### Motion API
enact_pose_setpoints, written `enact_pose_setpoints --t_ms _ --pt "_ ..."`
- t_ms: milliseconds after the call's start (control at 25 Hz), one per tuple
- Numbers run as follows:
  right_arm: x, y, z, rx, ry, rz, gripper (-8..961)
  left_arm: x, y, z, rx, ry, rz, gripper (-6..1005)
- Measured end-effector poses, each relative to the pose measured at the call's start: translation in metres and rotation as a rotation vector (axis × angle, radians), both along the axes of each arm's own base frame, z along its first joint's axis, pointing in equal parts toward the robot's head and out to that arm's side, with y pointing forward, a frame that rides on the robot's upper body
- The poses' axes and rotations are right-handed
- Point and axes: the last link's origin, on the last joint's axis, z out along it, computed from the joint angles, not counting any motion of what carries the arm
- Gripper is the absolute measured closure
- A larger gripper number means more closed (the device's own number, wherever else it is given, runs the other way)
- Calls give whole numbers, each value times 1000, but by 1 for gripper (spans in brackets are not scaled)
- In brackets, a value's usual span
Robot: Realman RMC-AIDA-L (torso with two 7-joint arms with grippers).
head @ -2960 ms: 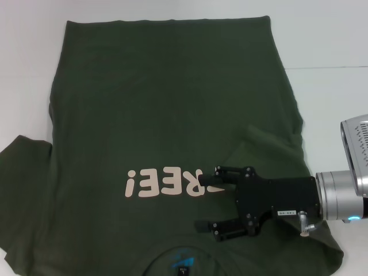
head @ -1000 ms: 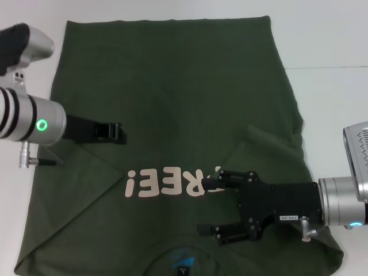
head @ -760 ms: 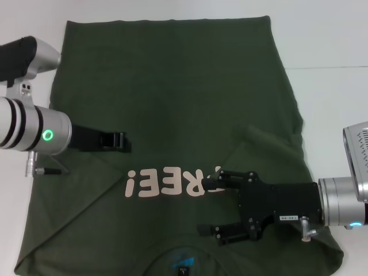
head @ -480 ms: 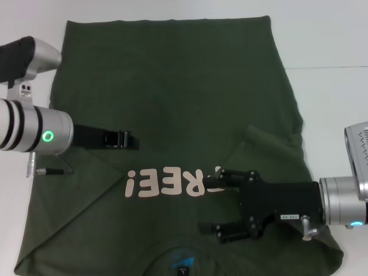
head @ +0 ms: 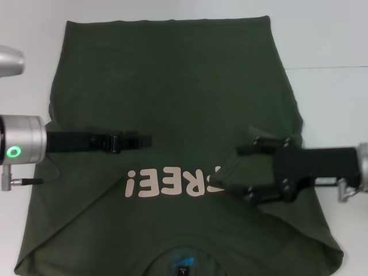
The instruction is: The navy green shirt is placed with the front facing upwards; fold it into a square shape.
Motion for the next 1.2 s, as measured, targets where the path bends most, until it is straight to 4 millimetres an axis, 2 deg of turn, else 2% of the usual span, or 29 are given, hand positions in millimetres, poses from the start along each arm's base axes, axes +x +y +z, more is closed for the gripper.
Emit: enact_pose_setpoints --t_ms 120,160,240,400,680,960,1200 --pt "-7 3 16 0 -4 -24 17 -1 -9 7 38 -74 -96 774" --pt "-12 4 24 -21 1 -53 17 -1 -13 9 54 -106 -129 693" --pt "-15 4 26 -30 2 -59 16 -3 -19 12 79 -160 -186 532" --pt "-23 1 36 -86 16 -84 25 -3 -30 10 83 -212 -301 371" --pt "-28 8 48 -182 77 -208 28 1 -33 5 98 -220 -389 75" --pt "-22 13 58 -132 -19 -287 33 0 -45 1 79 -213 -510 69" --pt "-17 9 84 -45 -134 -434 39 1 -62 2 51 -248 -610 65"
